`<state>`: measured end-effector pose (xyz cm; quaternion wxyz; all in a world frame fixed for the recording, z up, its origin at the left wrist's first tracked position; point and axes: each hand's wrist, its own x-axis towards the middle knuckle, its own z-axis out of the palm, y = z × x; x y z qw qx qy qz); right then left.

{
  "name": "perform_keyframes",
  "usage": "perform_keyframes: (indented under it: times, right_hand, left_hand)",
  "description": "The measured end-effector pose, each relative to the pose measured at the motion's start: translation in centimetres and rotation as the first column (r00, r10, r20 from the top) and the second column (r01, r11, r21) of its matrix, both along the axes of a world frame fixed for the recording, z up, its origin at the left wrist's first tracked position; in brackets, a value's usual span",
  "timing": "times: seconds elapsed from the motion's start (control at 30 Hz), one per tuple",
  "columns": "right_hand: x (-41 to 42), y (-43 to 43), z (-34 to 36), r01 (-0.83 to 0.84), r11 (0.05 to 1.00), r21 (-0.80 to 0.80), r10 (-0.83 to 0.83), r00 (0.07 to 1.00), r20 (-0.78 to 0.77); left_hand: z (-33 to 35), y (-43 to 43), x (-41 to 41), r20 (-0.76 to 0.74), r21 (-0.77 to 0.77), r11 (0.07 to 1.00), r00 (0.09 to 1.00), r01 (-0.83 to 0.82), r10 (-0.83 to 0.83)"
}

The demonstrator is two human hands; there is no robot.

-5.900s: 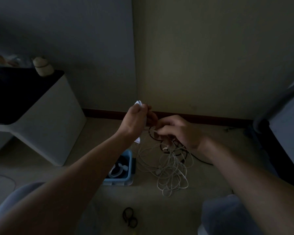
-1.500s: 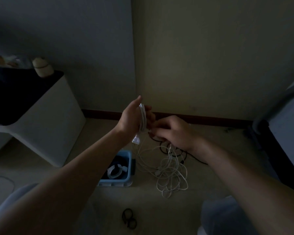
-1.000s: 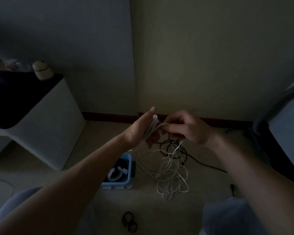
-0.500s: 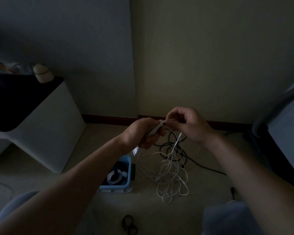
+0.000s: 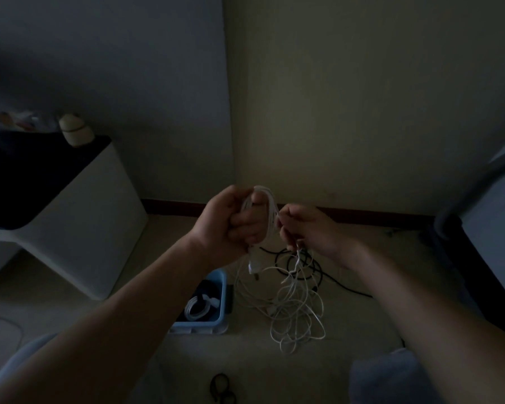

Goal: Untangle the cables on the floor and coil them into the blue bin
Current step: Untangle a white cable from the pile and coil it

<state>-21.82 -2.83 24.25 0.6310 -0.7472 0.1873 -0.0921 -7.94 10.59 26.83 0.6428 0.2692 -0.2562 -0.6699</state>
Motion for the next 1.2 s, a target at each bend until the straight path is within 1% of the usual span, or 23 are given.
perform_keyframes:
  times: [0.07,0.17,0.27,0.3,0.43,0.5,0.57,0.67,0.8,0.9,0.97,1.03,1.07,1.1,1.13,1.17,1.2]
  right_hand:
    - [0.1,0.1,-0.5,-0.056,0.998,-0.039,0.053,0.996,-0.076]
    - [0.2,0.4,-1.5,-0.139,0.989,-0.042,0.126,0.965,-0.230]
    - [0.3,1.1,-1.8,-0.293,0.944,-0.149,0.219,0.900,-0.377]
    - [0.4,1.4,-1.7,-0.329,0.928,-0.174,0.237,0.883,-0.405]
    - [0.6,2.6,-0.9,-0.338,0.921,-0.193,0.246,0.890,-0.384]
    - [0.3,3.1,-0.7,-0.357,0.904,-0.235,0.251,0.889,-0.383]
    - [0.3,3.5,-0.6,-0.355,0.887,-0.294,0.245,0.903,-0.353]
    - [0.4,3.9,-0.6,-0.277,0.895,-0.349,0.195,0.948,-0.252]
    - [0.4,3.7,-0.5,-0.141,0.953,-0.267,0.108,0.985,-0.132]
    - [0.2,3.5,0.1,-0.131,0.971,-0.199,0.128,0.991,-0.030]
    - [0.2,3.5,0.4,-0.124,0.987,-0.099,0.127,0.992,0.021]
    - [0.1,3.3,0.6,-0.100,0.995,0.009,0.100,0.995,0.030]
    - [0.0,3.0,0.8,-0.092,0.995,0.028,0.091,0.996,0.016]
    - [-0.1,2.7,1.0,-0.100,0.995,0.025,0.100,0.995,-0.008]
    - [-0.3,2.4,1.2,-0.127,0.992,0.012,0.127,0.991,-0.038]
    - [-0.4,2.1,1.6,-0.165,0.986,0.002,0.165,0.984,-0.062]
    - [-0.5,1.9,2.0,-0.193,0.981,-0.001,0.193,0.979,-0.073]
  left_hand:
    - [-0.1,0.0,0.5,-0.060,-0.012,0.998,0.997,-0.057,0.056]
    - [-0.2,-0.2,1.0,-0.098,0.031,0.977,0.972,-0.211,0.213]
    - [0.1,-0.2,1.5,-0.112,0.071,0.930,0.923,-0.361,0.367]
    - [0.1,-0.2,1.8,-0.100,0.080,0.913,0.908,-0.399,0.406]
    - [0.1,-0.1,2.8,-0.025,0.117,0.859,0.863,-0.499,0.505]
    - [0.2,-0.1,3.2,-0.036,0.140,0.832,0.837,-0.536,0.545]
    - [0.3,-0.1,3.2,-0.016,0.157,0.811,0.819,-0.564,0.573]
    - [0.1,-0.5,2.9,0.124,0.173,0.763,0.783,-0.622,0.610]
    - [-0.2,-1.2,2.2,0.271,0.177,0.744,0.759,-0.644,0.592]
    - [-0.9,-1.5,1.8,0.411,0.129,0.789,0.756,-0.601,0.509]
    - [-1.3,-1.8,1.4,0.501,0.123,0.823,0.751,-0.554,0.430]
    - [-1.2,-1.8,0.8,0.565,0.147,0.842,0.743,-0.518,0.359]
    - [-1.3,-1.7,0.8,0.618,0.128,0.847,0.709,-0.516,0.339]
    - [-1.6,-1.6,0.8,0.688,0.087,0.855,0.651,-0.512,0.321]
    - [-2.0,-1.4,0.9,0.755,0.049,0.869,0.588,-0.493,0.291]
    - [-2.1,-1.2,0.9,0.801,0.040,0.885,0.545,-0.463,0.248]
    - [-2.3,-1.1,1.0,0.817,0.074,0.898,0.542,-0.434,0.195]
